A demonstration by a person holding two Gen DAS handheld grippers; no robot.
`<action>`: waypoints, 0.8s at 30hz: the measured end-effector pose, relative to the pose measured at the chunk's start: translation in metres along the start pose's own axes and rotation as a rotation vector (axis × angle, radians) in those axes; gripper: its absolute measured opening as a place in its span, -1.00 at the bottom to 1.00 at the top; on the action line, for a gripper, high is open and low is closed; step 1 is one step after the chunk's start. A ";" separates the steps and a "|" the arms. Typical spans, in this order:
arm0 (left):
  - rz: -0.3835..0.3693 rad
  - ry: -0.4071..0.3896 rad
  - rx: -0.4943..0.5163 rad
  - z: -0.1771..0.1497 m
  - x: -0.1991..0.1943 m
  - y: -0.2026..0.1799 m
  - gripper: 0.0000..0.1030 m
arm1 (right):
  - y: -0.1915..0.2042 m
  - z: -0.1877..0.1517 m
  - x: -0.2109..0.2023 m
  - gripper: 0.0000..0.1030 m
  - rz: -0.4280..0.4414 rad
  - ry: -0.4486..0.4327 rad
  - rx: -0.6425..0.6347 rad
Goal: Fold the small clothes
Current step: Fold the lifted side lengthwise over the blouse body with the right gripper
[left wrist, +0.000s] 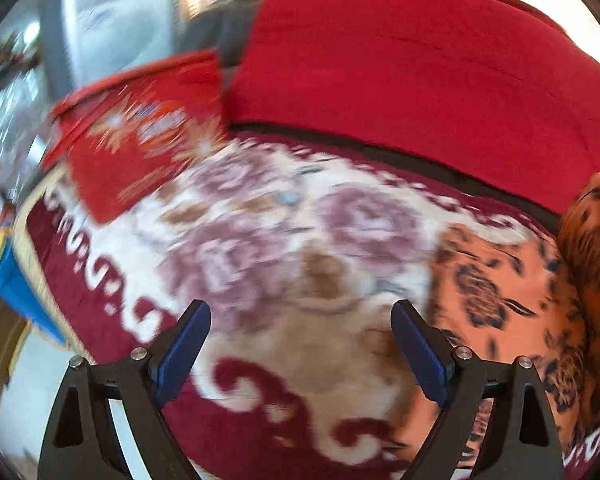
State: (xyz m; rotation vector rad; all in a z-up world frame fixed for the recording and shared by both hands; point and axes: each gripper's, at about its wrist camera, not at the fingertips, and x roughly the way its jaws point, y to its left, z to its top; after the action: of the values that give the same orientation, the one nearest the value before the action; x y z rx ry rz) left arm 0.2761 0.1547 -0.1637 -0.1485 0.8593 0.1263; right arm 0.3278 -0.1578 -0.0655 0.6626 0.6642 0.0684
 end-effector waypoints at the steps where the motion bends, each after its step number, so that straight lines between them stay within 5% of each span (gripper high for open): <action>1: 0.006 0.019 -0.034 0.002 0.005 0.011 0.78 | 0.007 -0.011 0.019 -0.67 0.008 0.042 0.001; 7: 0.029 0.055 -0.037 -0.001 0.017 0.022 0.78 | 0.011 -0.083 0.118 -0.58 0.034 0.294 0.032; 9: 0.014 0.047 -0.020 -0.001 0.014 0.018 0.78 | 0.018 -0.096 0.128 -0.55 0.000 0.312 -0.038; 11: -0.019 0.021 -0.019 0.002 0.009 0.015 0.78 | 0.021 -0.094 0.117 -0.25 0.074 0.292 -0.085; 13: -0.070 -0.027 -0.022 0.004 -0.002 0.011 0.78 | 0.019 -0.089 0.110 0.29 0.172 0.319 -0.070; 15: -0.115 -0.083 -0.019 0.004 -0.015 0.006 0.78 | 0.018 -0.087 0.094 0.39 0.264 0.361 -0.064; 21: -0.254 -0.164 0.093 -0.006 -0.039 -0.028 0.78 | -0.004 -0.069 0.027 0.38 0.332 0.195 -0.119; 24: -0.230 -0.122 0.193 -0.016 -0.031 -0.057 0.78 | -0.026 -0.054 0.019 0.05 0.258 0.155 -0.111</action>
State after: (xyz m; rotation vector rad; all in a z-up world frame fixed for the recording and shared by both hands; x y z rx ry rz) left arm 0.2535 0.0946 -0.1462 -0.0576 0.7226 -0.1616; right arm 0.3075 -0.1437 -0.1231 0.6371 0.7156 0.3961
